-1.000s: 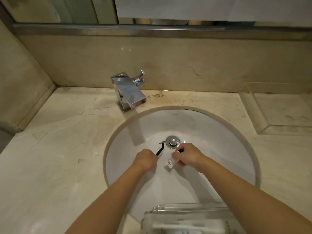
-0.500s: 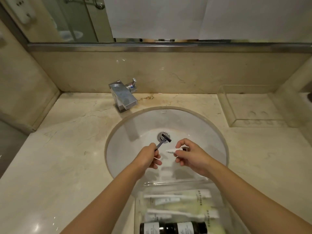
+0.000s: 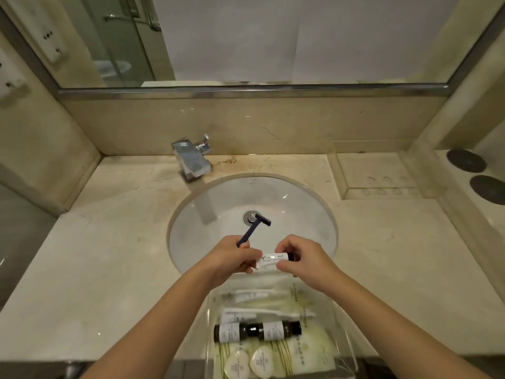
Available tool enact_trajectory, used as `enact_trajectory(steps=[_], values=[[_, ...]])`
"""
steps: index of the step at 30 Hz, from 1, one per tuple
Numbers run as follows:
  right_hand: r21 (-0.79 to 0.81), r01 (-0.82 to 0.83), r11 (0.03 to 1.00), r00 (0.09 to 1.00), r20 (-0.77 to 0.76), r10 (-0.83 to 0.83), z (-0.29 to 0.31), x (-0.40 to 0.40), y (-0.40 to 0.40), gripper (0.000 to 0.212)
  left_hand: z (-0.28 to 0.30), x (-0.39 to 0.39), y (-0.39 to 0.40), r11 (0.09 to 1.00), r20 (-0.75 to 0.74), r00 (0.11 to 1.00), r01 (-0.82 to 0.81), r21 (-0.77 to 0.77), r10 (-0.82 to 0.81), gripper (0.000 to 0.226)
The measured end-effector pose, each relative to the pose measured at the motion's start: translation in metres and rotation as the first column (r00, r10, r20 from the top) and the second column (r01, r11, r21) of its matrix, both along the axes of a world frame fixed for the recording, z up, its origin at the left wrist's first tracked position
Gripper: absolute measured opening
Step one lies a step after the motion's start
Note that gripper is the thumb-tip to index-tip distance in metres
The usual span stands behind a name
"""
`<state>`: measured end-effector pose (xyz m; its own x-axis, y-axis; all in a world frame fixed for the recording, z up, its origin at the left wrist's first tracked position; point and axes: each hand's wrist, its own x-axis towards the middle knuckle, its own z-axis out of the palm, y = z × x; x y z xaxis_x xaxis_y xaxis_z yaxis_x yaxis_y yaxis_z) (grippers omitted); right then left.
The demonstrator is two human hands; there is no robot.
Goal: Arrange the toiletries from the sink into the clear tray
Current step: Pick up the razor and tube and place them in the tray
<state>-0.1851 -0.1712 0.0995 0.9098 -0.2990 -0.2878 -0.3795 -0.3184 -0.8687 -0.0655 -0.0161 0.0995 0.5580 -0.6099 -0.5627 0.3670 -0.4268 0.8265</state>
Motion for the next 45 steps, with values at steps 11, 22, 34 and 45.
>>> enact_trajectory(steps=[11, 22, 34, 45], values=[[-0.326, -0.186, 0.927, 0.980, -0.130, 0.151, -0.014, -0.098, 0.021, 0.018, 0.012, -0.064, 0.032, 0.880, 0.272, 0.878, 0.273, 0.389, -0.393, 0.025], [-0.557, -0.336, 0.759, 0.942, -0.186, 0.281, -0.027, -0.133, 0.039, 0.024, 0.009, -0.109, 0.053, 0.792, 0.522, 0.605, 0.361, 0.493, -0.601, 0.014], [-0.538, -0.174, 0.824, 0.982, -0.028, 0.189, 0.001, -0.137, 0.020, 0.034, -0.002, -0.143, 0.046, 0.823, 0.706, 0.423, 0.323, 0.468, -0.568, 0.020], [-0.696, -0.455, 0.556, 0.882, -0.264, 0.391, 0.002, -0.129, 0.014, 0.012, -0.016, -0.158, 0.029, 0.860, 0.805, 0.320, 0.297, 0.415, -0.499, 0.036]])
